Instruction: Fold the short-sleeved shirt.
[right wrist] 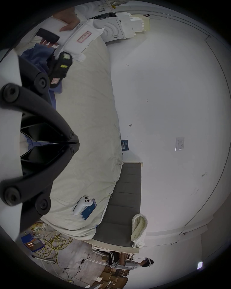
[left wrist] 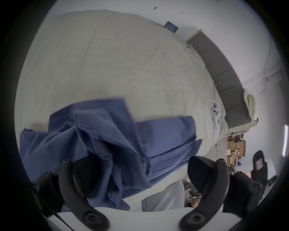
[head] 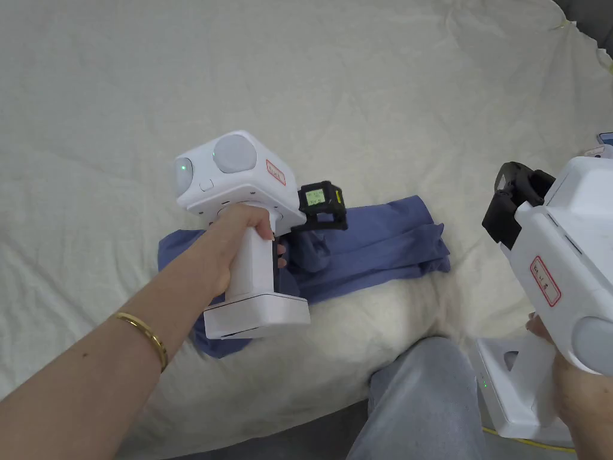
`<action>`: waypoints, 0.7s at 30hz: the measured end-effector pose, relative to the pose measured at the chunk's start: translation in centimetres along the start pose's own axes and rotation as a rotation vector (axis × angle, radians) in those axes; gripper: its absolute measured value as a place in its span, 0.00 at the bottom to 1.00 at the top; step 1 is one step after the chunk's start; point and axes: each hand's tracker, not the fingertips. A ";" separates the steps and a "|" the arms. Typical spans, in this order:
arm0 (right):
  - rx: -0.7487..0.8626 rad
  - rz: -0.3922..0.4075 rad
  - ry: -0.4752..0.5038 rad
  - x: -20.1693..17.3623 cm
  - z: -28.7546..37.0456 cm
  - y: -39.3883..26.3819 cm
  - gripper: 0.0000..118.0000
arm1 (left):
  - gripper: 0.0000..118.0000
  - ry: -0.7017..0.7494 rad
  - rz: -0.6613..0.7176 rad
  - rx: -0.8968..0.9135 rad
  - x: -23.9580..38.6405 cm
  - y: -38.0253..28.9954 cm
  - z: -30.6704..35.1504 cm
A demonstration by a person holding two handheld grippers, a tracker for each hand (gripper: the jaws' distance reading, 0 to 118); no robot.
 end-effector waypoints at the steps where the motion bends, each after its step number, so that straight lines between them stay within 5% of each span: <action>1: -0.001 -0.001 0.000 -0.1 0.0 0.0 0.00 | 0.98 -0.034 -0.028 0.028 0.2 0.3 0.9; 10: 0.008 0.014 0.019 -1.0 0.3 0.4 0.00 | 0.93 -0.013 -0.127 0.299 -1.5 0.6 9.7; 11: 0.010 0.017 0.022 -1.1 0.3 0.5 0.00 | 0.86 0.018 -0.139 0.328 -1.9 0.3 10.4; 16: 0.010 0.029 0.042 -1.9 0.3 0.7 0.00 | 0.23 0.122 -0.158 0.468 -4.0 -2.1 12.1; 21: 0.009 0.035 0.053 -2.4 0.3 0.7 0.00 | 0.00 0.225 -0.180 0.554 -5.8 -4.7 11.4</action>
